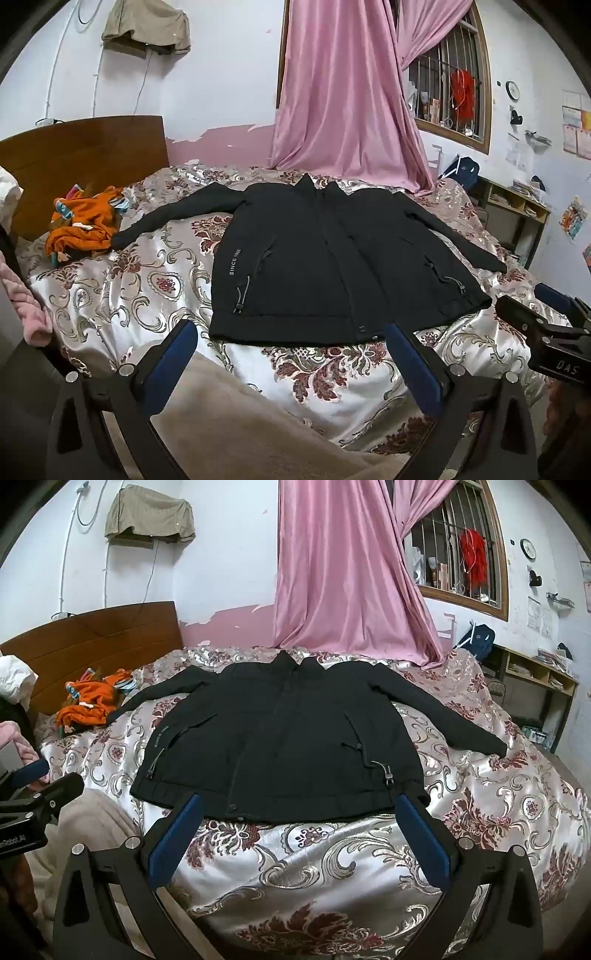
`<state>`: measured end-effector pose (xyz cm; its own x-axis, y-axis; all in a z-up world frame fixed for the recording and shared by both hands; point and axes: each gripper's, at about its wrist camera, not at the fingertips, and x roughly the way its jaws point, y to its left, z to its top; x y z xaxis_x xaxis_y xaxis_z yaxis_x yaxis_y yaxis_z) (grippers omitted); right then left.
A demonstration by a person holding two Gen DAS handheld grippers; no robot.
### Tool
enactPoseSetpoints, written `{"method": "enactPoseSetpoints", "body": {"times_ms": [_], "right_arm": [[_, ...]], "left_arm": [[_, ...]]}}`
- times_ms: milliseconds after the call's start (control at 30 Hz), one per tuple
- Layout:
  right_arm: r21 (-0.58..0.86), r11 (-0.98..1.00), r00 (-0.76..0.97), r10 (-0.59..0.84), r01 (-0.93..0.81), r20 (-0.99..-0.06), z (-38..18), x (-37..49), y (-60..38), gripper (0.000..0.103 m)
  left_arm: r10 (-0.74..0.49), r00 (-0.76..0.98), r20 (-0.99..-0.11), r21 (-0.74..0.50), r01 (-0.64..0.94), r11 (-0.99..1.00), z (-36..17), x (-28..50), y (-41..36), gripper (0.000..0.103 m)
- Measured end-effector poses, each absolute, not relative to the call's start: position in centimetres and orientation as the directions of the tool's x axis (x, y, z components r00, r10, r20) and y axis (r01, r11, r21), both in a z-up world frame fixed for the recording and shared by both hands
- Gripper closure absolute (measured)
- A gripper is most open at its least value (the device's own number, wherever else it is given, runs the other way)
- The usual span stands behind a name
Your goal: Fold large clothes
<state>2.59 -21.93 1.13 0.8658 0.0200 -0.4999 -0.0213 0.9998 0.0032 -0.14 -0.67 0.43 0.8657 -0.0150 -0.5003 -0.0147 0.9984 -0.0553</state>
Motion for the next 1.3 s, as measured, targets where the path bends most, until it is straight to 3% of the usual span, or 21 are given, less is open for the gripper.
{"method": "enactPoseSetpoints", "body": {"times_ms": [1300], "right_arm": [[0.001, 1.000, 0.859, 0.017, -0.019, -0.511, 0.40, 2.53, -22.06, 0.001]], "left_arm": [[-0.012, 0.868, -0.496, -0.048, -0.013, 0.999, 0.51, -0.12, -0.90, 0.000]]}}
